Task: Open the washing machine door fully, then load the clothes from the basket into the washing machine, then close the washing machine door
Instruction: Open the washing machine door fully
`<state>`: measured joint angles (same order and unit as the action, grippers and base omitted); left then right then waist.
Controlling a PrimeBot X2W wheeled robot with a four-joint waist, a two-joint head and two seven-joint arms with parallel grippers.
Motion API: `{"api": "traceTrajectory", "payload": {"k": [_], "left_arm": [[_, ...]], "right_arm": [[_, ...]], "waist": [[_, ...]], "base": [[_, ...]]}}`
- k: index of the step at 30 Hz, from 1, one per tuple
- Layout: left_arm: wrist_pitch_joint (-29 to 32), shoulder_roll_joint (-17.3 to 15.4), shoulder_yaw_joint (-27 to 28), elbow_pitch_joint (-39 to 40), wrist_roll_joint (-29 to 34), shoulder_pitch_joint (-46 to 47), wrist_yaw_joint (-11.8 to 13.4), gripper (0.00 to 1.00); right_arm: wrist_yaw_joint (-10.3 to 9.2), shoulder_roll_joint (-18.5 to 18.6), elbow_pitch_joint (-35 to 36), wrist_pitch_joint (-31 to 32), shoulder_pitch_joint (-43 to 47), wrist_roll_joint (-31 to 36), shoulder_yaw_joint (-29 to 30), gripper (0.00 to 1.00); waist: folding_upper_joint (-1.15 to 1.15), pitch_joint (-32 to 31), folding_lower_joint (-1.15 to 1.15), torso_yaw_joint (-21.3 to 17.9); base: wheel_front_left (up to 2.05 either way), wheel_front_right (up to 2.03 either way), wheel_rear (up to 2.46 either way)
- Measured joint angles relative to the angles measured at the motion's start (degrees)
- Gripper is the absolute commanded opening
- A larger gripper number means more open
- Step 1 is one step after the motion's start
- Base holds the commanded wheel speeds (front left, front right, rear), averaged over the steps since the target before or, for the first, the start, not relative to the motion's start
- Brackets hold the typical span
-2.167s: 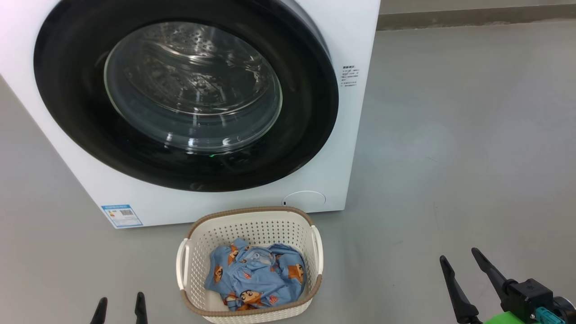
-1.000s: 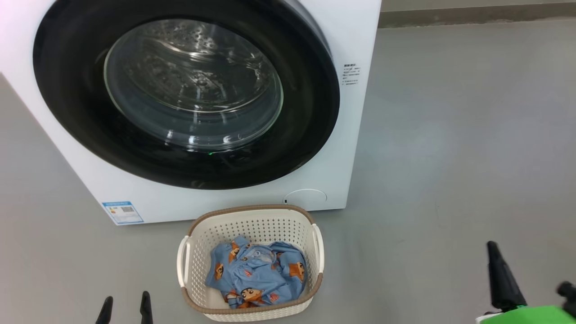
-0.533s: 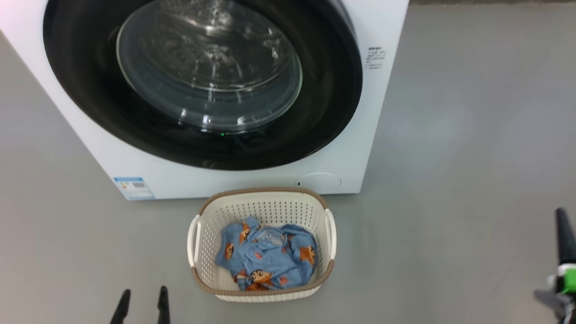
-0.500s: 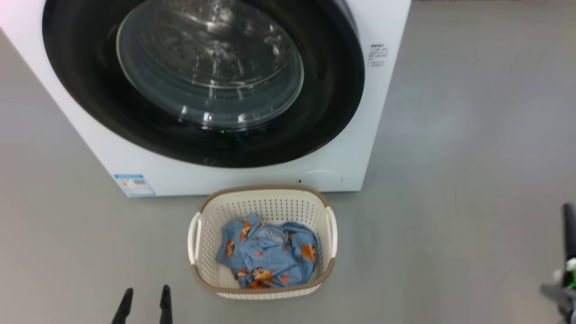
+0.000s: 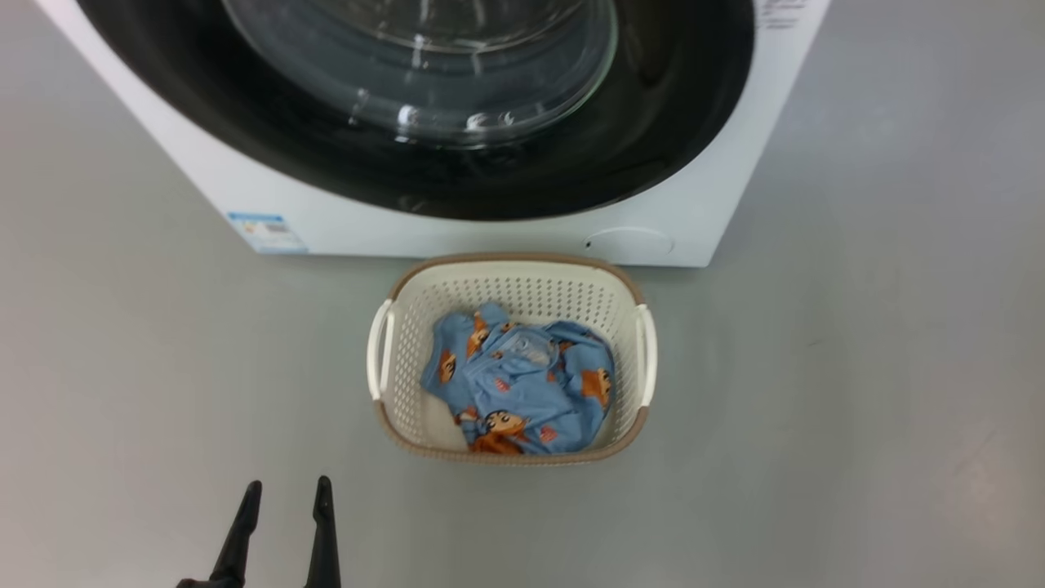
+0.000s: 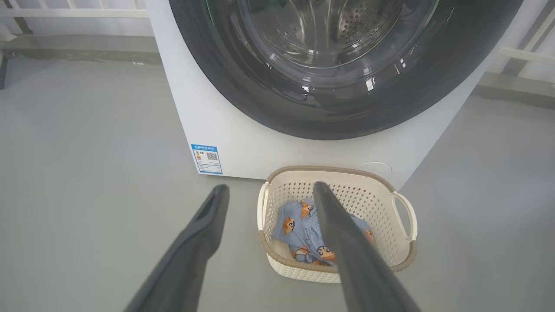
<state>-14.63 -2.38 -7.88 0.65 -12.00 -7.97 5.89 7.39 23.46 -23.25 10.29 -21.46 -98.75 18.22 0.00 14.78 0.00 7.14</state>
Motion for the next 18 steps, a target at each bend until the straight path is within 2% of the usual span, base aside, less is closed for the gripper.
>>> {"api": "traceTrajectory", "payload": {"k": [7,18], "left_arm": [[0.0,0.0,-0.6,1.4,0.0,0.0,1.0,1.00],[0.0,0.0,-2.2,2.4,0.0,0.0,2.4,1.00]], "right_arm": [[0.00,1.6,-0.5,8.2,-8.8,0.6,1.7,0.00],[0.00,1.8,0.0,17.4,-20.2,3.4,-0.5,0.00]], "waist": [[0.00,3.8,0.00,2.6],[0.00,8.3,0.00,4.8]], "base": [[0.00,0.00,0.00],[0.00,0.00,0.00]]}}
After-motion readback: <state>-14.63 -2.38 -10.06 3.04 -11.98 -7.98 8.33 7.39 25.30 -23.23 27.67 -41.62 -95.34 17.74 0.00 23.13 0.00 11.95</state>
